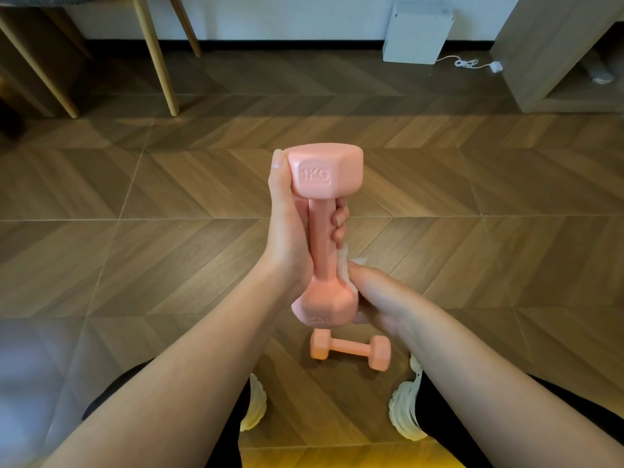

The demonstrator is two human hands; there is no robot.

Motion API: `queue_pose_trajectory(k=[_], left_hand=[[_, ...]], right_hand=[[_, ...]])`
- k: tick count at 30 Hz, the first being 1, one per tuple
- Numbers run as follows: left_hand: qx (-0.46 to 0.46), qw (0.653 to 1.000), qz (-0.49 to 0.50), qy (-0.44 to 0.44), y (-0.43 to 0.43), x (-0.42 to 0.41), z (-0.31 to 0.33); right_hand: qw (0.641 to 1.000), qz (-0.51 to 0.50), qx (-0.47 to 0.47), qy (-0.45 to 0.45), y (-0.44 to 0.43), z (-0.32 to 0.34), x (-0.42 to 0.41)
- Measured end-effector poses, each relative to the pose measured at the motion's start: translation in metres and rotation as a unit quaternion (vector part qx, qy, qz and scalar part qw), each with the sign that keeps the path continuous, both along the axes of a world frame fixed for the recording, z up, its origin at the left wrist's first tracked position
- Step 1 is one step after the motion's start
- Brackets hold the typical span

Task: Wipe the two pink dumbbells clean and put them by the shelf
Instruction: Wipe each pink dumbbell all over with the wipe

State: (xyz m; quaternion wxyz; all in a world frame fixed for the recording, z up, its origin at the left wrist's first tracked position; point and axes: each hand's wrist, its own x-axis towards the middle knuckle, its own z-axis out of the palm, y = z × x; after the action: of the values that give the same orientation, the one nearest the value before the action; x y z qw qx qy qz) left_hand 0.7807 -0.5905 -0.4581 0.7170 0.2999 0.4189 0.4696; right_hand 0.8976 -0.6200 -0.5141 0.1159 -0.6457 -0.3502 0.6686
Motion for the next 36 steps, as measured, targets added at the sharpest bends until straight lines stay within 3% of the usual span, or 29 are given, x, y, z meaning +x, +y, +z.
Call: queue_pose_trajectory(k=[7, 17, 29, 36], left_hand=[[0.009, 0.999, -0.009, -0.052, 0.002, -0.004, 0.000], [0.008, 0.982, 0.055, 0.182, 0.005, 0.009, -0.011], [0.025, 0.992, 0.086, 0.093, 0.004, 0.004, -0.007], [0.002, 0.995, 0.060, 0.079, 0.002, 0.006, -0.005]], right_hand=[[0.997, 0.012, -0.013, 0.073, -0.003, 0.001, 0.010], [0.992, -0.122, 0.004, 0.006, -0.003, -0.017, 0.000], [0.997, -0.074, 0.019, 0.028, -0.004, -0.011, 0.003], [0.998, -0.055, 0.012, -0.004, -0.001, -0.009, -0.002]])
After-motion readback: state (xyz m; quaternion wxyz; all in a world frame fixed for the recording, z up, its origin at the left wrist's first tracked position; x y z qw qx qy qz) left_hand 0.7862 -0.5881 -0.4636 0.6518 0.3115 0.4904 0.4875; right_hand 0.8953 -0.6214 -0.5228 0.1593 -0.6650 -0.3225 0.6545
